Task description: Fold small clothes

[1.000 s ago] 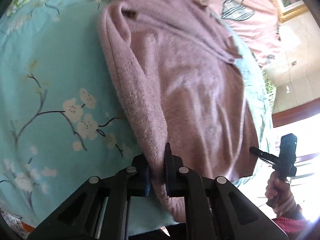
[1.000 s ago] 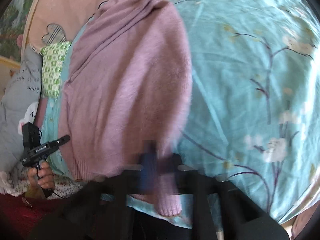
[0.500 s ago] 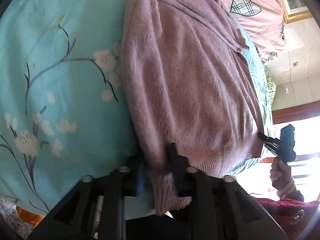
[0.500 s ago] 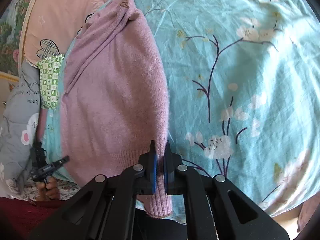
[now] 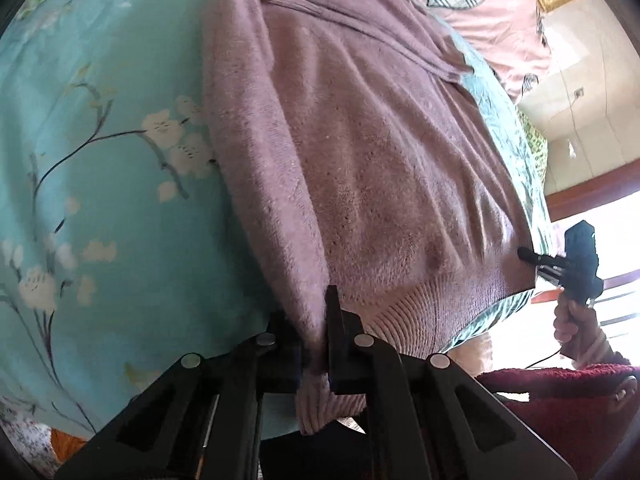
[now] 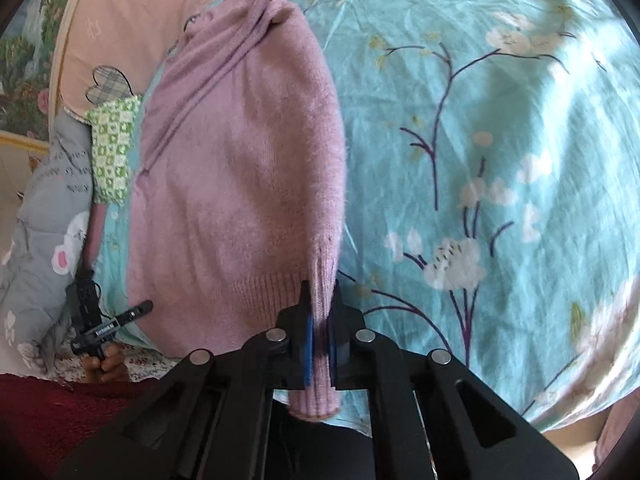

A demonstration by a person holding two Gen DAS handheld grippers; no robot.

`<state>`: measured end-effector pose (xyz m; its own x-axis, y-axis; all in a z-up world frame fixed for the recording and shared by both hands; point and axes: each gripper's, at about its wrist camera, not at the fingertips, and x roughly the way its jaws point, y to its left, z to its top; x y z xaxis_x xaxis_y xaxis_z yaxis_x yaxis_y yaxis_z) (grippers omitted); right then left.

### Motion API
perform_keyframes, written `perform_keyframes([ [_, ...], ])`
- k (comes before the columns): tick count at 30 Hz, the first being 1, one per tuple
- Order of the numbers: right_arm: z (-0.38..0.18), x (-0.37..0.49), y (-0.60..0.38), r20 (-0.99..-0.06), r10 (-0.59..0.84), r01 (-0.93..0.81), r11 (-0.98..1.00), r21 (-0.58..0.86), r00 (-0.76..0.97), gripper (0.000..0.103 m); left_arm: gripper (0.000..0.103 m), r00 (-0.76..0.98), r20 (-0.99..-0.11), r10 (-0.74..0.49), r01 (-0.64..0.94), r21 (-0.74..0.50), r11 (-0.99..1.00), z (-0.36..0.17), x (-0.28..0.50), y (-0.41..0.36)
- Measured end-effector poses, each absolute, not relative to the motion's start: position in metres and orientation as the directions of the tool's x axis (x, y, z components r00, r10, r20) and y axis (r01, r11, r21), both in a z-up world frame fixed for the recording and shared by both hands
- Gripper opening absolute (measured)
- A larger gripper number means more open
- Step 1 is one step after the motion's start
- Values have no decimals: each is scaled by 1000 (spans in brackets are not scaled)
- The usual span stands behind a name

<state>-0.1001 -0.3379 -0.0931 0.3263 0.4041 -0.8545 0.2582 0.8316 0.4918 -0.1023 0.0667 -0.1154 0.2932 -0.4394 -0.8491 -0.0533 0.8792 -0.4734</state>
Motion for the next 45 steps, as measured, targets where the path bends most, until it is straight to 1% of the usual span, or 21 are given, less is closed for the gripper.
perform_keyframes([
  [4,-92,-104,-345,-817,454,265,790,553,355,6,5,330,-811,-482,-102,-539,836,-109,-105,78],
  [7,-78,-96,-343,-745,521,225,735,640,416,6,5,382,-766,-517,-98,-590,802,-89,-102,85],
  [10,-60,-84,-345,-679,559,191,688,700,476,6,5,435,-726,-532,-84,-621,780,-64,-94,89],
  [15,-21,-38,-346,-556,604,93,626,774,571,6,5,552,-640,-534,-64,-672,738,-19,-64,106],
  [20,1,34,-348,-501,602,34,619,785,622,6,5,642,-569,-513,-45,-696,716,7,1,134],
  [22,1,68,-353,-505,586,34,630,776,634,6,5,671,-561,-485,-41,-681,731,12,34,138],
  [25,-5,125,-357,-515,557,56,642,765,651,6,5,682,-571,-457,-67,-671,739,5,88,149],
  [31,-28,214,-361,-582,500,123,681,722,642,6,5,674,-626,-391,-140,-628,765,-21,186,162],
  [37,-56,279,-360,-635,475,165,708,687,609,6,5,660,-665,-350,-221,-617,755,-54,231,183],
  [41,-84,302,-366,-681,451,229,710,665,577,6,7,613,-721,-324,-284,-584,761,-82,253,188],
  [43,-95,309,-367,-699,449,246,715,655,556,8,11,592,-741,-319,-291,-565,772,-90,258,187],
  [45,-100,311,-369,-697,464,255,700,667,547,8,11,591,-739,-322,-278,-562,779,-88,255,185],
])
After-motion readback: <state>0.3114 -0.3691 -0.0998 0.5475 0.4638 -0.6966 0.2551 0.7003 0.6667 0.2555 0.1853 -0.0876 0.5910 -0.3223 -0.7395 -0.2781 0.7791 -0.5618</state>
